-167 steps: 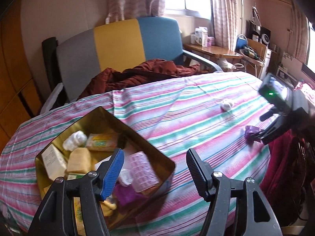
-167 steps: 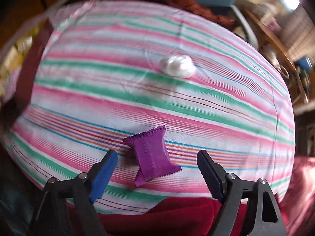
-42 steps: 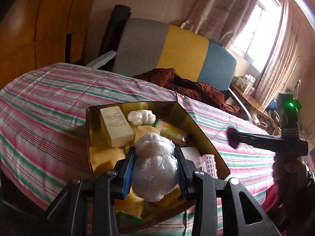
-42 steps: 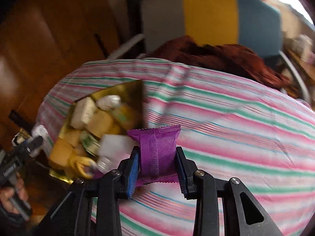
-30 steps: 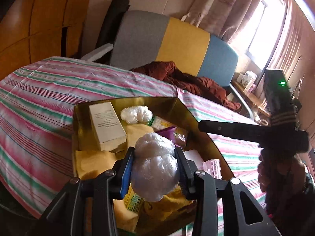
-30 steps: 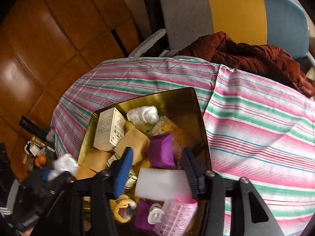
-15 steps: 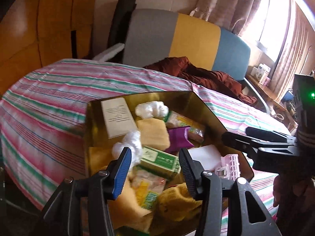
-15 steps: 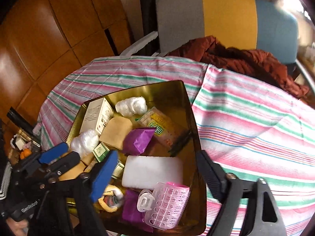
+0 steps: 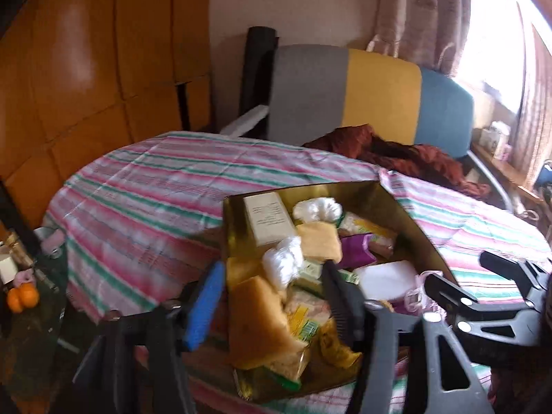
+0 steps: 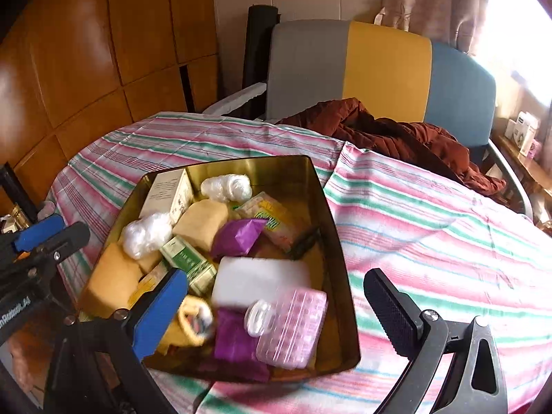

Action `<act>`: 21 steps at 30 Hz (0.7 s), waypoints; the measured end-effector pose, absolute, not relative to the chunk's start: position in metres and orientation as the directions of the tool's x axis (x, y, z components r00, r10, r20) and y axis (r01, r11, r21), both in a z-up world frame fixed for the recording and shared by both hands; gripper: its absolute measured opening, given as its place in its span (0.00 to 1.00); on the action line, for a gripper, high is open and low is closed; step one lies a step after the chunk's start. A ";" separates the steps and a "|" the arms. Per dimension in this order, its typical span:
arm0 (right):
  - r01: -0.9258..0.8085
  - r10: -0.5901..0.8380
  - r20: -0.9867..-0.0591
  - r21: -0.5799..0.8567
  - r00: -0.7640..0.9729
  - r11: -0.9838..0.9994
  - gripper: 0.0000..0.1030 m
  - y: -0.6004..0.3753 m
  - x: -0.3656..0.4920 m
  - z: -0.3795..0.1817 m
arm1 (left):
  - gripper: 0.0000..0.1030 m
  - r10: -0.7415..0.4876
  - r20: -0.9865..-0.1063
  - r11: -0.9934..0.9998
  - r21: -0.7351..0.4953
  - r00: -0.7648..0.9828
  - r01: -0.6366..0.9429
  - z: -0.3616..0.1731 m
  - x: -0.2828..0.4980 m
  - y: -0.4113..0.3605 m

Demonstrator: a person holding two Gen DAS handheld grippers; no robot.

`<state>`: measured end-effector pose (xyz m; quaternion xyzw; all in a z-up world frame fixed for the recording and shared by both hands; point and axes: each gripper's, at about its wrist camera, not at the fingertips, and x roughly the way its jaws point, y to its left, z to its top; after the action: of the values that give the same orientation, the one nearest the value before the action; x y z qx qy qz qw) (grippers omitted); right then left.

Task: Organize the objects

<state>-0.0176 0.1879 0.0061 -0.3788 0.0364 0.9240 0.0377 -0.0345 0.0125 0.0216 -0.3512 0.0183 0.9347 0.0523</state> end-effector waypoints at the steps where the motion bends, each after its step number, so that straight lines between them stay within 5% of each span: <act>1: -0.098 0.043 -0.700 0.039 -0.713 -0.994 1.00 0.187 -0.014 0.006 | 0.67 0.075 -0.654 -0.995 0.001 -0.752 -0.100 0.022 -0.031 0.012; 21: -0.133 0.034 -0.680 0.094 -0.733 -0.987 1.00 0.190 0.019 0.005 | 0.67 0.027 -0.608 -0.997 0.036 -0.794 -0.061 0.022 -0.002 0.012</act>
<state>0.0192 0.1903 0.0052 -0.3629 0.0680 0.9283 0.0448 -0.0020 0.0116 0.0222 -0.3204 0.0269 0.9466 0.0232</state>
